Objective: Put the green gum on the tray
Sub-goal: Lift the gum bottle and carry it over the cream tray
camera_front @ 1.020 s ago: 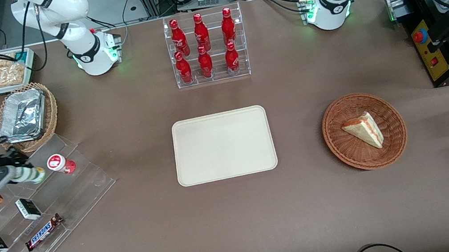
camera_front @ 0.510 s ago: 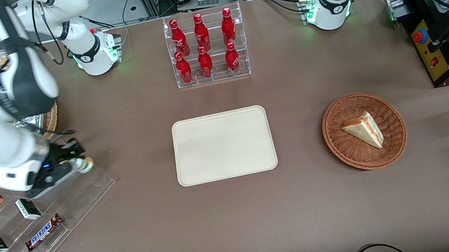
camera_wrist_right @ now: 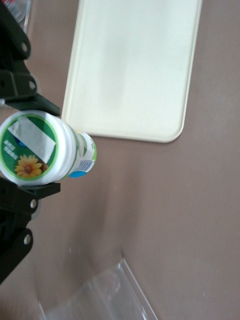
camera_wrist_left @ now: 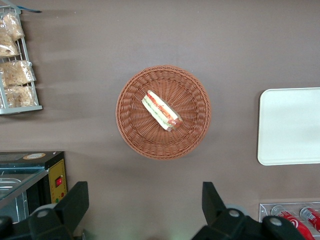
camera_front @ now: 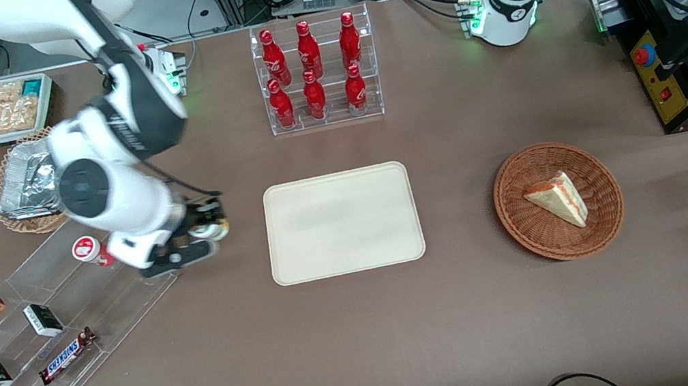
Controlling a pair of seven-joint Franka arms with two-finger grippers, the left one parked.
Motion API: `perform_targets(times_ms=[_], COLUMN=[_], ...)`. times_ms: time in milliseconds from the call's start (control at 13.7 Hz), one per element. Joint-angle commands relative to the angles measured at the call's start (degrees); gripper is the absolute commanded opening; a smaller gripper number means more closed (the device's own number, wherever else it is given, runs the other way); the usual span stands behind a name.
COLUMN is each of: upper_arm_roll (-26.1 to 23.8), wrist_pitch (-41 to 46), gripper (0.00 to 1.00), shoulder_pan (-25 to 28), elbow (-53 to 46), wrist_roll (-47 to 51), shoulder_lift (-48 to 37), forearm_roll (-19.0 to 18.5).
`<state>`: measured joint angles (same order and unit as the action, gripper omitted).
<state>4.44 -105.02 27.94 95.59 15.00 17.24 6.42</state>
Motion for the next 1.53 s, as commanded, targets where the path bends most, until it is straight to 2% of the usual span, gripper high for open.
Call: perform_targets(times_ms=[0, 291, 510, 1457], upper_arm_roll=[0.7, 0.7, 0.7, 0.7], wrist_pitch=[1.0, -7.8, -11.6, -19.7], gripper=[0.0, 0.0, 0.0, 0.0], shoulder_pan=[4.3, 10.5, 13.3, 16.2], elbow=[-9.6, -13.3, -15.5, -15.4], wrist_roll=[8.2, 18.6, 24.5, 27.7], shoulder_lift=[7.9, 15.1, 19.4, 26.5], forearm_roll=[1.1, 1.1, 1.0, 1.1])
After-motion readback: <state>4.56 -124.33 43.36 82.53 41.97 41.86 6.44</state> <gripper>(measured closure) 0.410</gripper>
